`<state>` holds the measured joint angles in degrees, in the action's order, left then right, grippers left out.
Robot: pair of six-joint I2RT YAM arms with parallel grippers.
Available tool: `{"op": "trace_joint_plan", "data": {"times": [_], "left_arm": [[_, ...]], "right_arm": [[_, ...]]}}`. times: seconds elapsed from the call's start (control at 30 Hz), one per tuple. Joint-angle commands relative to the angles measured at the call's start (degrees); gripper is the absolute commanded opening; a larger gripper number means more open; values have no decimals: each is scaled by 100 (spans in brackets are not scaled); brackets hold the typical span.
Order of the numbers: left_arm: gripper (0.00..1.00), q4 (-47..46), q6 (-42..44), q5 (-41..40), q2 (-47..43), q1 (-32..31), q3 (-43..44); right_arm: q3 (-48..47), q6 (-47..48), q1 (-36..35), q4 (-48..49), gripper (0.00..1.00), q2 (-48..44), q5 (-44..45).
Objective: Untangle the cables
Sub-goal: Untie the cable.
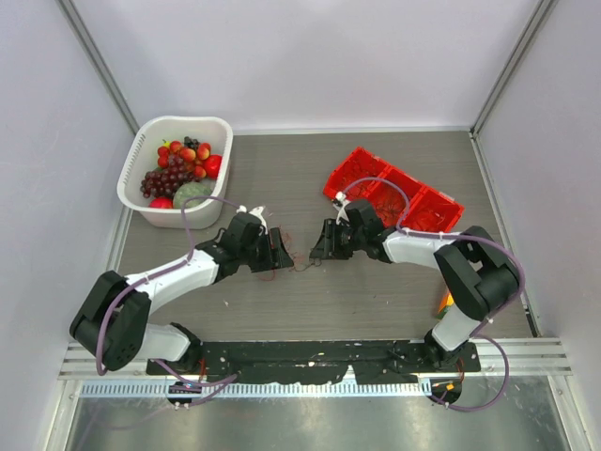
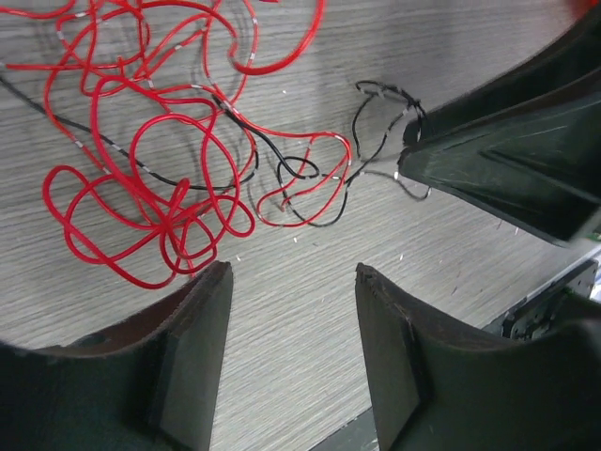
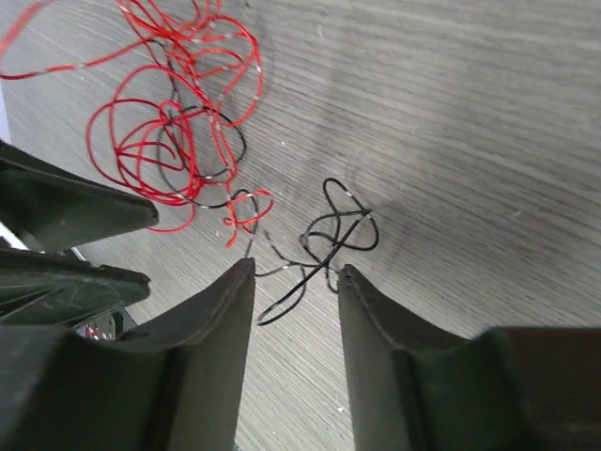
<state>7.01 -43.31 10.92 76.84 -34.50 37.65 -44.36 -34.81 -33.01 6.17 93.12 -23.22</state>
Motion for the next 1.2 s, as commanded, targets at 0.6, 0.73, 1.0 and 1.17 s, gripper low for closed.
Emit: {"op": "trace_joint_plan", "data": {"times": [0.6, 0.73, 1.0, 1.17], "left_arm": [[41, -76, -309, -1523, 631, 145, -354], [41, -155, -319, -1496, 534, 172, -478], [37, -568, -143, -1250, -185, 189, -873], [37, -297, 15, -1513, -1082, 181, -1145]], "right_arm": [[-1363, 1142, -214, -3086, 1, -2702, 1626], [-2137, 1371, -223, -3693, 1, -2957, 2005], [-4095, 1301, -214, -3931, 1, -2800, 1417], [-5344, 1178, -214, -3756, 1, -2650, 1066]]}}
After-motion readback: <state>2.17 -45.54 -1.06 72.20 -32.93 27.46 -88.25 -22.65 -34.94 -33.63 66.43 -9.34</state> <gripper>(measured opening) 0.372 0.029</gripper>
